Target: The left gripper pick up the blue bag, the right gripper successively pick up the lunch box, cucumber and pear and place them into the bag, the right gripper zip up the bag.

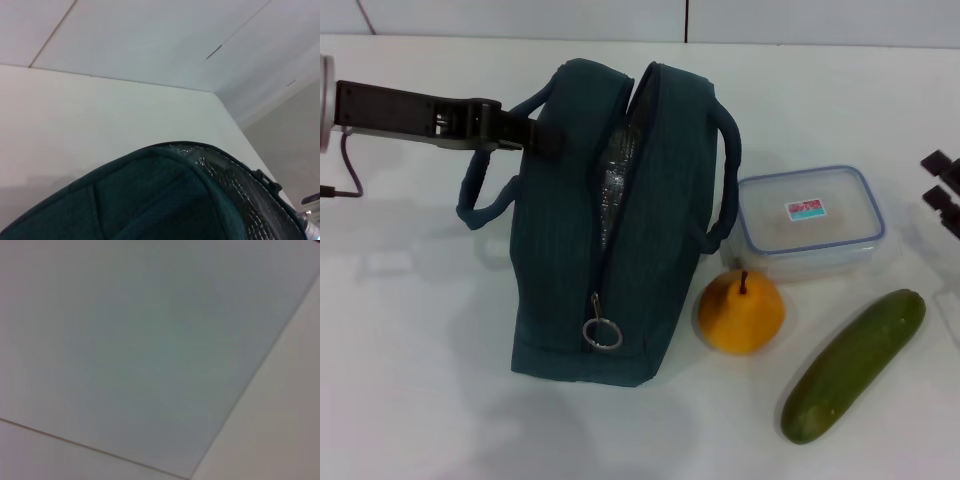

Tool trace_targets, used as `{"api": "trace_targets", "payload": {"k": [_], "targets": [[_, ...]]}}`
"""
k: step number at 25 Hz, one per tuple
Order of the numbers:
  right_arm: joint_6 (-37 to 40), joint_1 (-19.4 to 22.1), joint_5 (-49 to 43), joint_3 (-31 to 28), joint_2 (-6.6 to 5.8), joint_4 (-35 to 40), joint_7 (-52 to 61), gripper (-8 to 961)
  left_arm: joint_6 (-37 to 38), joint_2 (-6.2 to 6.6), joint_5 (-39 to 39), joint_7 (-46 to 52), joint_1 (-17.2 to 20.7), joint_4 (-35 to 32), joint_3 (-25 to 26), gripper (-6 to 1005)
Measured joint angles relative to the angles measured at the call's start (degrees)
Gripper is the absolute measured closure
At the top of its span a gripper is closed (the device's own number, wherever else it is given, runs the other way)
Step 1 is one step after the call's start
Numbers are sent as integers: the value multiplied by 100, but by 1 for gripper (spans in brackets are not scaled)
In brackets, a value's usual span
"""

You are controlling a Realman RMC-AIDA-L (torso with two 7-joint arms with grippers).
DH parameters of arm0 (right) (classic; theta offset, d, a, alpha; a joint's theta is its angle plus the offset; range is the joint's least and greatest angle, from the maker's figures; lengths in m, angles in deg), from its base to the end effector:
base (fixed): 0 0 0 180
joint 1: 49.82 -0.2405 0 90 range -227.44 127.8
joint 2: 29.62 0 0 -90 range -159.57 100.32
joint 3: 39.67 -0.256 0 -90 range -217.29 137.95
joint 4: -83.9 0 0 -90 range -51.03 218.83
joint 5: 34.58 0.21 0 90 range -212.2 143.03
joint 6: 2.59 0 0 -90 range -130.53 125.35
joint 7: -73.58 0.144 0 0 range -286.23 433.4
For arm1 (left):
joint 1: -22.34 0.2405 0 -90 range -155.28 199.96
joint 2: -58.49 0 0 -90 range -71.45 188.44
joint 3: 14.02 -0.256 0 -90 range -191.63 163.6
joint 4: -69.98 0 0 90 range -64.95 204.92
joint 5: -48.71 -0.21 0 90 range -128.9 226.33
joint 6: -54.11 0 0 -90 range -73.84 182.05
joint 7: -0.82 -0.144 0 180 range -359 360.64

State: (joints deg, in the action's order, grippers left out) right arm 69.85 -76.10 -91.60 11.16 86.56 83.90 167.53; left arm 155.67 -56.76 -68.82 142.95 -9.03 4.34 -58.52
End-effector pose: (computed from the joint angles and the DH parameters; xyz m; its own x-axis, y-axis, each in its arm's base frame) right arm 0.3354 0.3114 -0.0220 -0.3044 -0.4693 -0.8289 -0.9121 -0.1073 0.3957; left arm -0.2084 0.3449 0.0839 0.4453 0.8206 0.3581 0.8595 -0.5038 0.0857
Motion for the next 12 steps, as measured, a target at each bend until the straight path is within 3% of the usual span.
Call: {"api": "trace_targets", "payload": {"k": [12], "targets": [[180,-219,-167,303,1,-264,506,267,5,-72,34,-50,40,-1,3,928]]}}
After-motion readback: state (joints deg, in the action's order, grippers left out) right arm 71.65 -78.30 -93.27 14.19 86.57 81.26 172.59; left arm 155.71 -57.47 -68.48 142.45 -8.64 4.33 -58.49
